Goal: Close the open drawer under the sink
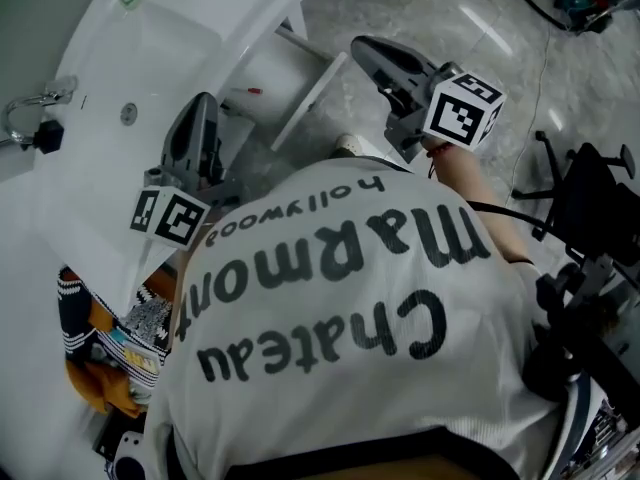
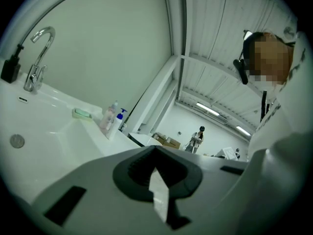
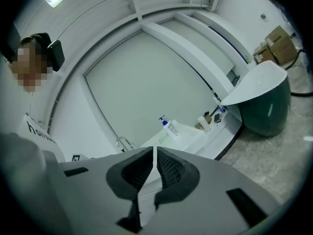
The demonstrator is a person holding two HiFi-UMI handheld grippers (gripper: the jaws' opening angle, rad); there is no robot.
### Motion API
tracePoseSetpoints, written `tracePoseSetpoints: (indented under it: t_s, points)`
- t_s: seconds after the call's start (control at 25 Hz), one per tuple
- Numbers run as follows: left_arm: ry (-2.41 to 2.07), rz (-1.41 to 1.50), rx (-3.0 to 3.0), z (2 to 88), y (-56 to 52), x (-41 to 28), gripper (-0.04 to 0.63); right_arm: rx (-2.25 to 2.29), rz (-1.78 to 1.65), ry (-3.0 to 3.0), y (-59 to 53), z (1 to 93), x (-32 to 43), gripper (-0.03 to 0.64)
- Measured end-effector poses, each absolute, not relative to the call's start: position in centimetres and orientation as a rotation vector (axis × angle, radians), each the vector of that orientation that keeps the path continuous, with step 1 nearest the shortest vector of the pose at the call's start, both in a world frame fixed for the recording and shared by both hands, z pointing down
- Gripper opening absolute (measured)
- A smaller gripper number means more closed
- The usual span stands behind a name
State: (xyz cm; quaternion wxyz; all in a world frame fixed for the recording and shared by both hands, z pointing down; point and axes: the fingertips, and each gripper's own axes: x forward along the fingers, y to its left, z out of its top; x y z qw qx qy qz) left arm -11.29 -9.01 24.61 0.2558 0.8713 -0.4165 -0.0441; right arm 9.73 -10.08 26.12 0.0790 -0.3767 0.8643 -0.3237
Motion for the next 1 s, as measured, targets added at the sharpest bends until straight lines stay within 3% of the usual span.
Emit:
tracePoseSetpoints:
  t_s: [0.24,0.36,1.0]
  points:
    - [-1.168,-0.048,2.321,26.6,-9.3,-10.4,0.008,-1.027,-0.954,2.822,-11.0,29.5,8.0,0.022]
    - [-1.092,0.052,2.34,29.3,-8.4,-8.9,0.008,-0.97,-1.024,2.896,-10.5,32.6,6.6,0.131]
    - [-1.146,0.312,2.115,40.3,-7.7,-10.0,0.009,-0.905,-1.527,3.053,-7.9,54.8,3.4,0.235]
